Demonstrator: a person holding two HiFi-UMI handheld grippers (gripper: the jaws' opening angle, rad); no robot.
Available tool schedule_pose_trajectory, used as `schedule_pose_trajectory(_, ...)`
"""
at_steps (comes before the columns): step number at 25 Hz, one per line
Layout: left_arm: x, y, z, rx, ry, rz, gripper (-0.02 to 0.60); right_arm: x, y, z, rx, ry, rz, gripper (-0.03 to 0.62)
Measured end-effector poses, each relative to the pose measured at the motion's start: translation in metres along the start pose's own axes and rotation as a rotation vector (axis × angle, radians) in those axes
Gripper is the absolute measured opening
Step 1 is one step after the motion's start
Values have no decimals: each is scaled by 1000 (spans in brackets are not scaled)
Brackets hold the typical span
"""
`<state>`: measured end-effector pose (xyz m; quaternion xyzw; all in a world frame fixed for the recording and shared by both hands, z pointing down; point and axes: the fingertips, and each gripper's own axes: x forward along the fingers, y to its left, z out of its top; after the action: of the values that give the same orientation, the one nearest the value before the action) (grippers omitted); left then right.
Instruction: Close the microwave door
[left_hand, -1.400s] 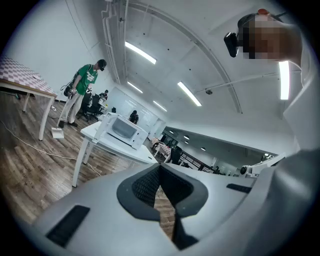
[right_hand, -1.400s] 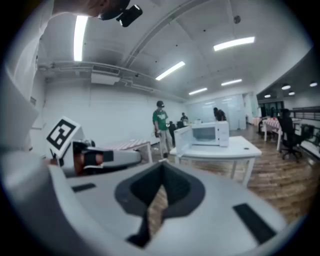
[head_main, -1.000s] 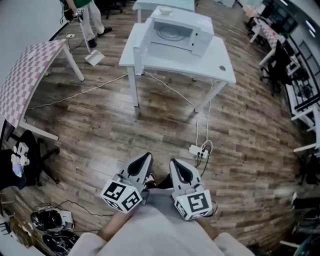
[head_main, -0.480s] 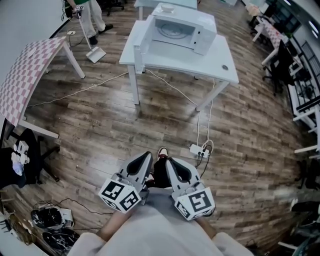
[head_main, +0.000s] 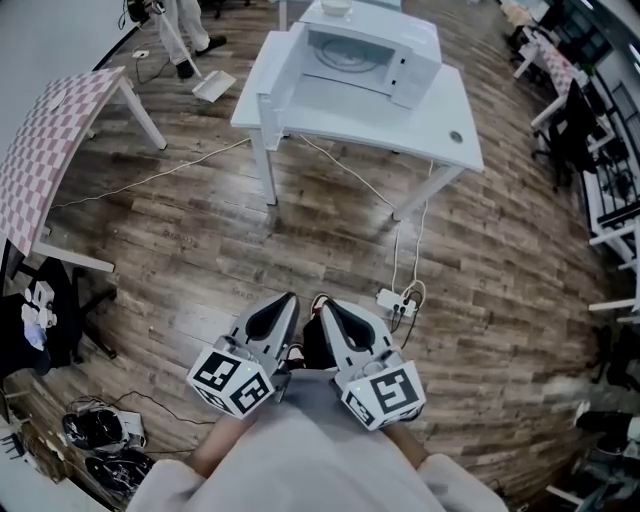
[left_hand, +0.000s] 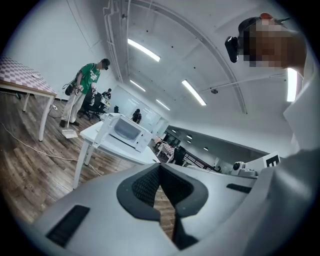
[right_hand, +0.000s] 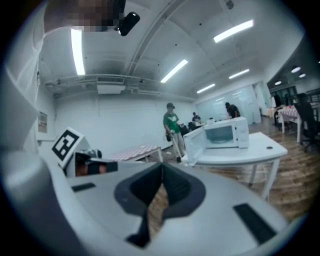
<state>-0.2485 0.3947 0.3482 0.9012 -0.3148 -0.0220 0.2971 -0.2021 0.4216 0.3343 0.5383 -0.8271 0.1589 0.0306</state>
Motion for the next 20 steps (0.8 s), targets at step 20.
schedule_pose_trajectory(20, 117, 32, 56, 2, -22, 46, 13, 86, -98, 50, 9, 4, 92, 23)
